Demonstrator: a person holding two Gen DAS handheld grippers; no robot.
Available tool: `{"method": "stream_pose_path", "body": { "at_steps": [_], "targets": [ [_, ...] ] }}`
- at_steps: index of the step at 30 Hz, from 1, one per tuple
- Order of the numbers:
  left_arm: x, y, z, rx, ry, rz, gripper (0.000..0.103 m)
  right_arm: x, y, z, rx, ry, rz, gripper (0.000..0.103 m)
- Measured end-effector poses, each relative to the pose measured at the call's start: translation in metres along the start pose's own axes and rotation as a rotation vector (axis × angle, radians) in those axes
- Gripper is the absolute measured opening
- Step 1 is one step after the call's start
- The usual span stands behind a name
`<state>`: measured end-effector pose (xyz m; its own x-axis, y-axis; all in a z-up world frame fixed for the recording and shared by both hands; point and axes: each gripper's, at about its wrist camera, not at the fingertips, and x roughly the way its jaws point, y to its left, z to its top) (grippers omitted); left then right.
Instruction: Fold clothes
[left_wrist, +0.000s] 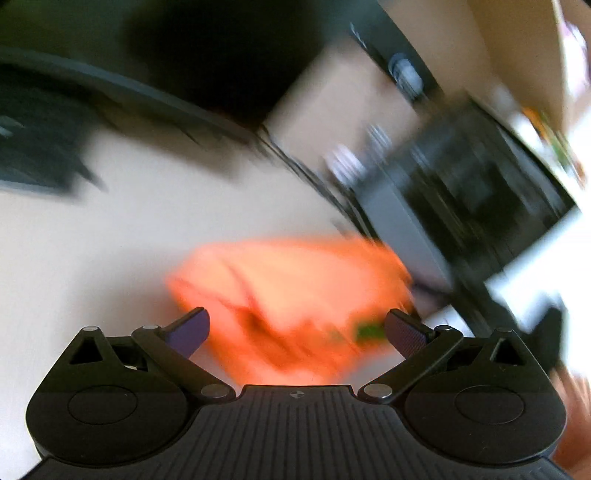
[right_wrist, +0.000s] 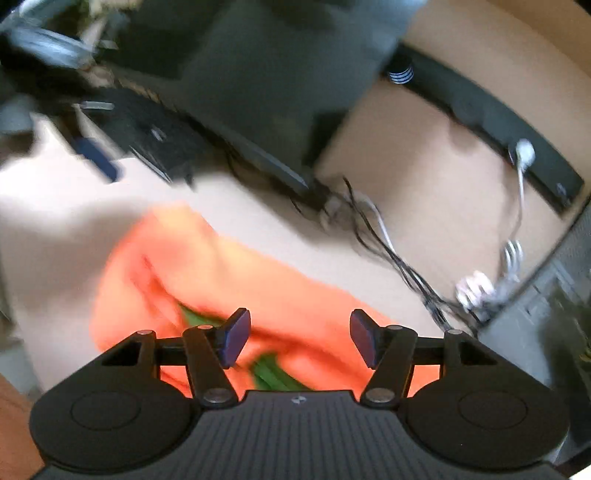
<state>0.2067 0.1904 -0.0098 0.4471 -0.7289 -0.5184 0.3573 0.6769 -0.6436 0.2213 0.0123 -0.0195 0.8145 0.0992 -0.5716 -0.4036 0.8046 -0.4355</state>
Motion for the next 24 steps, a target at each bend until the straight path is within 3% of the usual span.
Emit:
{"method": "stream_pose_path", "body": {
  "at_steps": [2,3,4,7,8,12,15,17,19,21,24],
  "targets": [
    [0.032,-0.02,-0.003,0.077,0.069,-0.068,0.103,0.025,-0.011,0.002,0.039,0.044,-0.033,0.062],
    [0.047,-0.028,-0.002,0.105,0.089,-0.082,0.103,0.037,-0.018,0.006,0.067,0.058,-0.05,0.054],
    [0.062,-0.035,-0.001,0.129,0.107,-0.09,0.103,0.049,-0.025,0.009,0.095,0.071,-0.068,0.037],
    [0.101,-0.042,0.007,0.158,0.153,-0.07,0.103,0.054,-0.038,0.029,0.176,0.025,-0.146,0.016],
    [0.109,-0.038,0.008,0.149,0.164,-0.051,0.103,0.051,-0.044,0.036,0.21,-0.01,-0.163,0.015],
    [0.123,-0.014,0.001,0.071,0.187,-0.017,0.103,0.04,-0.053,0.043,0.244,-0.083,-0.193,0.014],
    [0.114,-0.006,-0.004,0.048,0.167,-0.04,0.103,0.07,-0.05,0.029,0.16,0.066,-0.07,0.018],
    [0.107,-0.002,-0.006,0.039,0.171,-0.039,0.103,0.082,-0.041,0.014,0.076,0.175,0.021,0.026],
    [0.1,0.003,-0.008,0.031,0.171,-0.043,0.103,0.072,-0.027,0.002,-0.025,0.173,0.029,0.04],
    [0.092,0.005,-0.013,0.025,0.188,-0.044,0.103,0.055,-0.022,-0.002,-0.042,0.159,0.054,0.042],
    [0.079,0.008,-0.022,0.027,0.218,-0.046,0.103,0.024,-0.031,0.003,0.056,0.112,0.125,0.047]
  ]
}}
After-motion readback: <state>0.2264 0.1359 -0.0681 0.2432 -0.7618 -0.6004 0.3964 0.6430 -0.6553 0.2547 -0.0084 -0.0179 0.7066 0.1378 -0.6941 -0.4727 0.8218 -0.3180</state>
